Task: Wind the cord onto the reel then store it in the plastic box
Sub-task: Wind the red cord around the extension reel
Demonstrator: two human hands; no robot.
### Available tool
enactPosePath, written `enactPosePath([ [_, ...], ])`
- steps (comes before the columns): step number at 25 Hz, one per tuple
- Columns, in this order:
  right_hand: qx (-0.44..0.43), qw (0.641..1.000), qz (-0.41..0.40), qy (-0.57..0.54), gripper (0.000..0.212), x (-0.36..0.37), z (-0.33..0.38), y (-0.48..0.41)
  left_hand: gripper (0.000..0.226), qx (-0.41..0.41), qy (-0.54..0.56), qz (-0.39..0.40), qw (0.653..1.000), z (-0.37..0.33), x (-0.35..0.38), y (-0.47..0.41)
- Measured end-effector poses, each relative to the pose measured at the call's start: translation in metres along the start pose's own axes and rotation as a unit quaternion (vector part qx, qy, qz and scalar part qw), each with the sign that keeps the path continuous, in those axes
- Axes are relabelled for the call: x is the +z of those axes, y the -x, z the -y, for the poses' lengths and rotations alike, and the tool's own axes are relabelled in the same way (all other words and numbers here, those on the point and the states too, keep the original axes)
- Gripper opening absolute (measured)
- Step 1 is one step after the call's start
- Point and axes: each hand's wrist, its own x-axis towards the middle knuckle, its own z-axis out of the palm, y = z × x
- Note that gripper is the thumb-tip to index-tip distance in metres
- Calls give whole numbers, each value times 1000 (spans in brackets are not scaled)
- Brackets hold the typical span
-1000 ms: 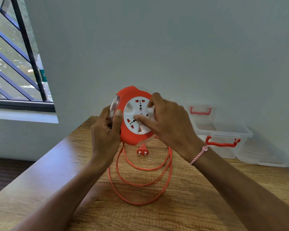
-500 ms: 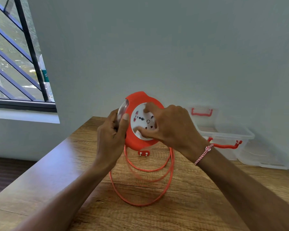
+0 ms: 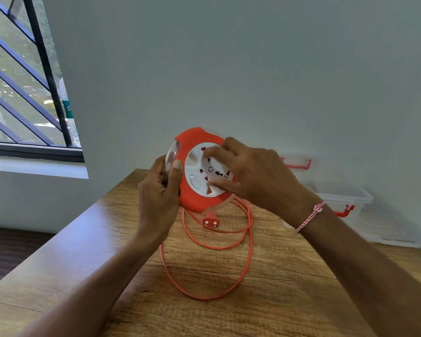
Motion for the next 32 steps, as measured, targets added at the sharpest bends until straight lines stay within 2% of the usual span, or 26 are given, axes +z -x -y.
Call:
enactPosePath([
  [3,-72,993,47,79,57,-3,-4,0,24,-3,10,4,1000,-2,-2,-2],
  [8,-75,993,-11,91,59,2,-1,3,27,1,-14,16,1000,-1,1,4],
  [10,-20,998,-48,40,61,9,5,4,34,7,-9,13,1000,-2,3,5],
  [11,37,997,-65,-12,61,12,11,4,42,12,-5,10,1000,-3,3,6],
  [14,238,949,-76,-192,57,22,27,3,53,17,7,15,1000,-3,4,7],
  [15,271,935,-73,-218,56,24,28,3,52,17,12,19,1000,-2,4,7],
  [16,273,936,-72,-212,56,23,27,3,52,17,16,21,1000,-2,5,7],
  [18,203,965,-80,-143,55,19,20,1,50,13,13,12,1000,-2,4,6],
  [20,98,990,-68,-80,53,11,11,0,37,0,14,2,1000,-4,3,5],
  [22,11,999,-3,-36,53,3,1,-2,27,-10,21,-5,1000,-5,1,3],
  [24,-42,997,61,19,55,-2,-6,-2,30,-21,30,-6,999,-6,0,3],
  [28,-99,985,85,111,62,-3,-11,0,50,-23,28,5,999,-6,2,5],
  [32,-97,991,52,74,55,-4,-10,1,27,-5,9,18,1000,-5,3,7],
])
